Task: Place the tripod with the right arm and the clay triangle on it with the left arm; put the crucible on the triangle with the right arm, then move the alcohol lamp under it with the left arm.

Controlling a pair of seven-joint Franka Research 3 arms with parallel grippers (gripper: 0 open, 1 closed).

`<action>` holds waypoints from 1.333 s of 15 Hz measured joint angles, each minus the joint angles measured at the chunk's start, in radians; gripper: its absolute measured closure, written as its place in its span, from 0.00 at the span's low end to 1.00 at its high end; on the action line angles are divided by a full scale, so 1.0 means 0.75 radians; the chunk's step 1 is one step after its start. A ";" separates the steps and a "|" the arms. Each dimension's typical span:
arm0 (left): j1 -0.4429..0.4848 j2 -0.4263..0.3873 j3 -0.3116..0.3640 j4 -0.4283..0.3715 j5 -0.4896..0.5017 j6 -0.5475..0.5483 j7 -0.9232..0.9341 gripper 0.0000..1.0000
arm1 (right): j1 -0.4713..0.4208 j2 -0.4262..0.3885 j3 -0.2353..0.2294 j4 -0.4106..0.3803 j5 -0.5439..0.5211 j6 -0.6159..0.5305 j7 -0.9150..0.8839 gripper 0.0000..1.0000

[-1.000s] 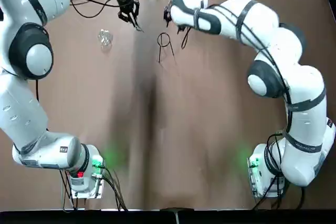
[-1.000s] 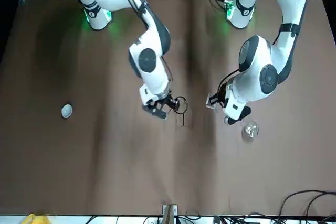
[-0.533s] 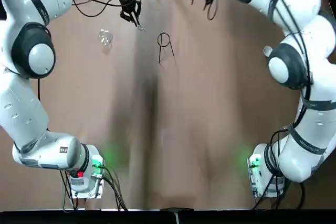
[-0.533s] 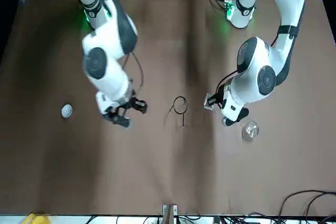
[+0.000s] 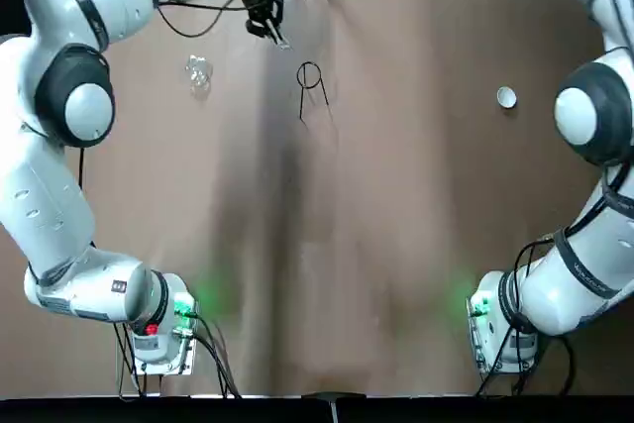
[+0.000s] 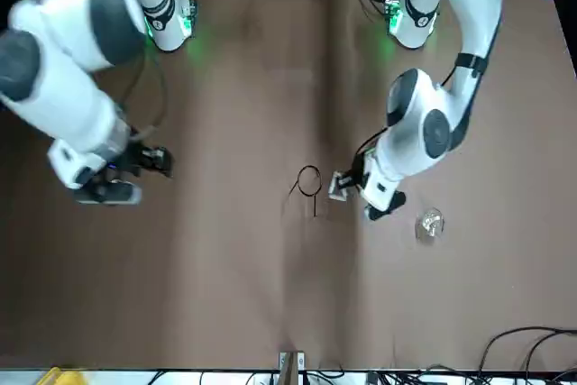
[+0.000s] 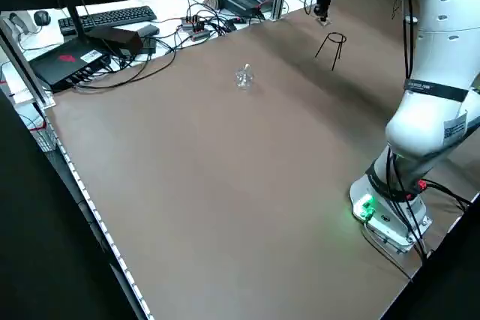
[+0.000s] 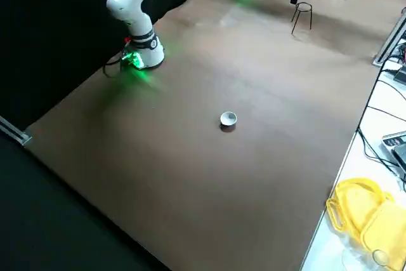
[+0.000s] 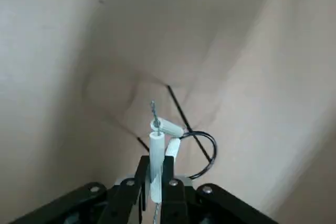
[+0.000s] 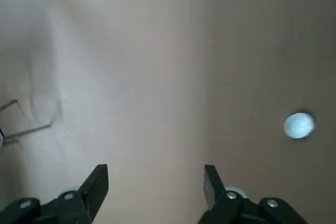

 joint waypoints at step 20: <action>-0.155 0.087 -0.002 -0.070 -0.087 0.174 -0.050 0.88 | -0.240 -0.316 -0.001 -0.315 -0.002 -0.009 -0.351 0.00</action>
